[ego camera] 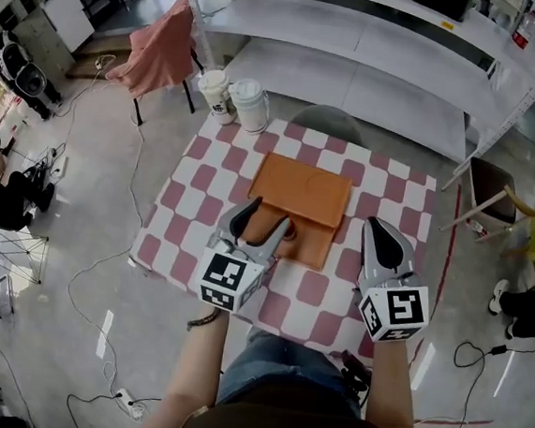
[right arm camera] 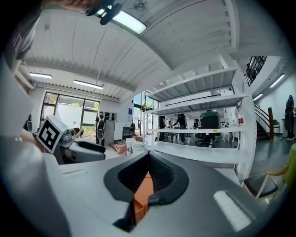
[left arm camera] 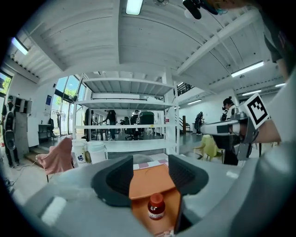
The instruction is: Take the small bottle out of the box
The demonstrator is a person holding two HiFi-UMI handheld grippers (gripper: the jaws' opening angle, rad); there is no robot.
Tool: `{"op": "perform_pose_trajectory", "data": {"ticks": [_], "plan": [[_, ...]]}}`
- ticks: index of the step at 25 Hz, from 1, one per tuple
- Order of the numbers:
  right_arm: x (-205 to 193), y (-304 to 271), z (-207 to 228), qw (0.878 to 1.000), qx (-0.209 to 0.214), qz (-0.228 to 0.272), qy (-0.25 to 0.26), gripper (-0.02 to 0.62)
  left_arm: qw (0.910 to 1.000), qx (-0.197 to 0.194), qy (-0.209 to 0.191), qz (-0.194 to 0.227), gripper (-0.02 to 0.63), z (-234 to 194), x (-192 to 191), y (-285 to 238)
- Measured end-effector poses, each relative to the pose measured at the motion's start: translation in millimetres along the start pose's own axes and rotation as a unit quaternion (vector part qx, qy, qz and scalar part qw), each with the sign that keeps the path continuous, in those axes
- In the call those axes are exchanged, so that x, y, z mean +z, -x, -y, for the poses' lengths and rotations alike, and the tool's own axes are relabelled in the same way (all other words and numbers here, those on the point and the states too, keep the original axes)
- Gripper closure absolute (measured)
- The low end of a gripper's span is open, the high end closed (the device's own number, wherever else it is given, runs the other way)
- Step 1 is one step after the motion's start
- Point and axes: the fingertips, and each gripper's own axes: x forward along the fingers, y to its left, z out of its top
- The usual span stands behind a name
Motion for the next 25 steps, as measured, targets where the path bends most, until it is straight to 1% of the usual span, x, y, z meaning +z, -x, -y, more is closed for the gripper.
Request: {"op": "perform_pose_trajectory", "data": {"ticks": [5,9,12,16,21,24,25], "plan": [[-23.5,2.5,-0.9,0.999,-0.029,-0.028,-0.012,0.594,0.999,-0.034,0.0,-0.027,0.37,1.4,-26.1,-13.9],[-46.1,3.8,-1.1,0.997,-0.05,-0.047,-0.034,0.594,0.9963,-0.059,-0.001,-0.062,0.371,5.3,-53.4,-21.0],[-62.3,3.4,-2.4,0.995,-0.062,-0.062,-0.044,0.594,0.9944,-0.072,0.004,-0.078,0.371,6.9,-66.9,-27.4],[-81.7,4.1,-3.5,0.993,-0.072,-0.08,-0.052,0.594,0.9925,-0.086,-0.004,-0.087,0.371,8.8,-87.9,-34.9],[-103.3,7.6,-1.1,0.99,-0.082,-0.1,-0.06,0.594,0.9889,-0.101,0.003,-0.109,0.371,15.8,-112.5,-41.6],[-113.1,9.9,-1.7,0.988,-0.086,-0.109,-0.069,0.595,0.9882,-0.099,0.003,-0.117,0.372,16.3,-117.9,-45.2],[-115.8,10.1,-1.7,0.987,-0.087,-0.112,-0.07,0.594,0.9883,-0.096,0.001,-0.119,0.388,15.4,-118.2,-46.3]]}}
